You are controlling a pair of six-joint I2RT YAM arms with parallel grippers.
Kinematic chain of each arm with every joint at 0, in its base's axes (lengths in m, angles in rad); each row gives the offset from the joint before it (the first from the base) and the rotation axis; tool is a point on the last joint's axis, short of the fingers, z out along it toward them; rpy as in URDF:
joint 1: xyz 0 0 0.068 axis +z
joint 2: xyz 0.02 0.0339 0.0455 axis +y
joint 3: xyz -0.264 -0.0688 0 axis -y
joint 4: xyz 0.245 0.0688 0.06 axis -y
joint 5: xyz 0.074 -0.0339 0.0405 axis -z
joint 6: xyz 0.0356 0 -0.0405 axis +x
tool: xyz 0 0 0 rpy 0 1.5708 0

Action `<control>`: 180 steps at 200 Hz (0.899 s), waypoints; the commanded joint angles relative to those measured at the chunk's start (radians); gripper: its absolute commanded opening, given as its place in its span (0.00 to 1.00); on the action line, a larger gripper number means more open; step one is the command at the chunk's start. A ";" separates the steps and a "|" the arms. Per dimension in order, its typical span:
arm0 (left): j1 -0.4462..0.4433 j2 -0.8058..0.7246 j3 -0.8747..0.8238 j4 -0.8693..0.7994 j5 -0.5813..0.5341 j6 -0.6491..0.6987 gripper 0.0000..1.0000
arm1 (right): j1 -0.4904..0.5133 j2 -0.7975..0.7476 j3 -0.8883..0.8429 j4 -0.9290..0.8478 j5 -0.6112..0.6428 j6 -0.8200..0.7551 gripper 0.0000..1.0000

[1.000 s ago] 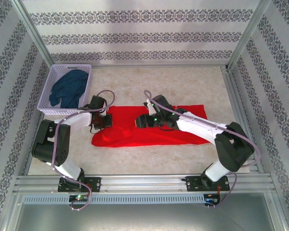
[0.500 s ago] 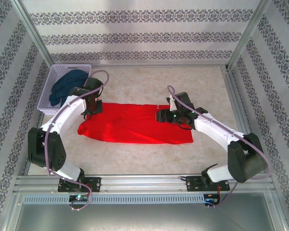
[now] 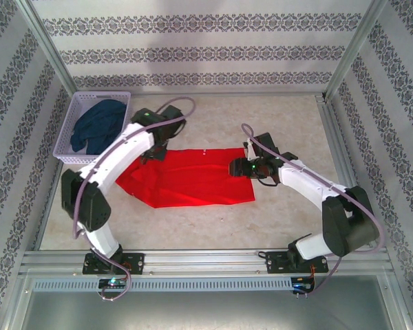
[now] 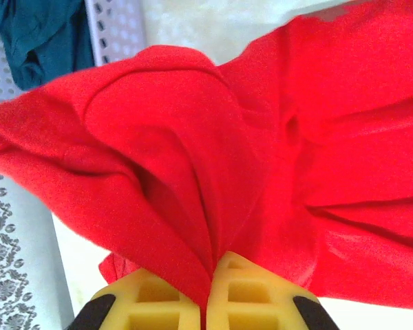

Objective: Fold the inside-out t-shirt
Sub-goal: Fold the T-shirt at the center of the table.

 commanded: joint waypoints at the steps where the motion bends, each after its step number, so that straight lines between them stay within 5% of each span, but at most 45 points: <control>1: -0.080 0.089 0.105 -0.143 -0.041 -0.067 0.00 | -0.037 0.023 -0.013 -0.001 -0.025 0.013 0.68; 79: -0.219 0.358 0.462 -0.234 0.095 -0.080 0.00 | -0.106 0.085 -0.086 0.081 -0.107 0.060 0.67; 180: -0.247 0.375 0.601 -0.265 0.156 -0.052 0.00 | -0.121 0.163 -0.115 0.128 -0.130 0.063 0.60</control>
